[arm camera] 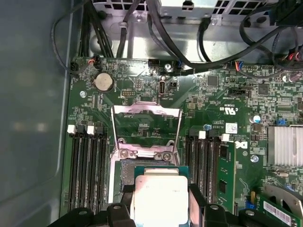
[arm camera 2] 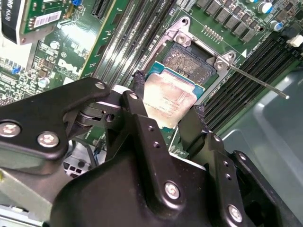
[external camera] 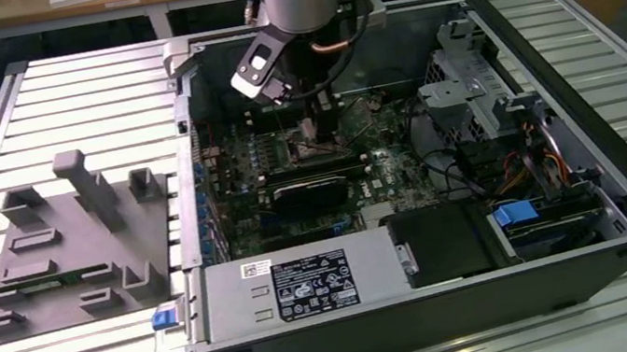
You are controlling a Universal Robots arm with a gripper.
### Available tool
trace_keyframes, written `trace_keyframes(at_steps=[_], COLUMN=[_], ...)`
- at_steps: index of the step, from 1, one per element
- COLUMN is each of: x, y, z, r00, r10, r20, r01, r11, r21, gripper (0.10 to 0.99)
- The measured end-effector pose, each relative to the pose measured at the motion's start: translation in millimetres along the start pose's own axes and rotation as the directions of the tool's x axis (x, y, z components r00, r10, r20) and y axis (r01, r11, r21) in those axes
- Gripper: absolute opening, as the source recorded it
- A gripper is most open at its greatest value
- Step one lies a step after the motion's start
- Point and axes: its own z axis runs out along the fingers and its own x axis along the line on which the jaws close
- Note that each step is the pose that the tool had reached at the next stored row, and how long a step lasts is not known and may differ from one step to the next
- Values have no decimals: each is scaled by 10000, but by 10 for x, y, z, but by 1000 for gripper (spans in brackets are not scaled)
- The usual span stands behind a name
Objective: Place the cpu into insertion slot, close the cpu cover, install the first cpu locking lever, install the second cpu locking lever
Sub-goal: 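Place the cpu into insertion slot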
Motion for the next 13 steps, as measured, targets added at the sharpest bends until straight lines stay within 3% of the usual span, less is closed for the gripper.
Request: trace_keyframes(at_steps=[13], x=[80], y=[-30], z=[96], r00=[9999], r10=[118], r20=[7], r01=[-118], r11=[9999], r21=[18], gripper=[537])
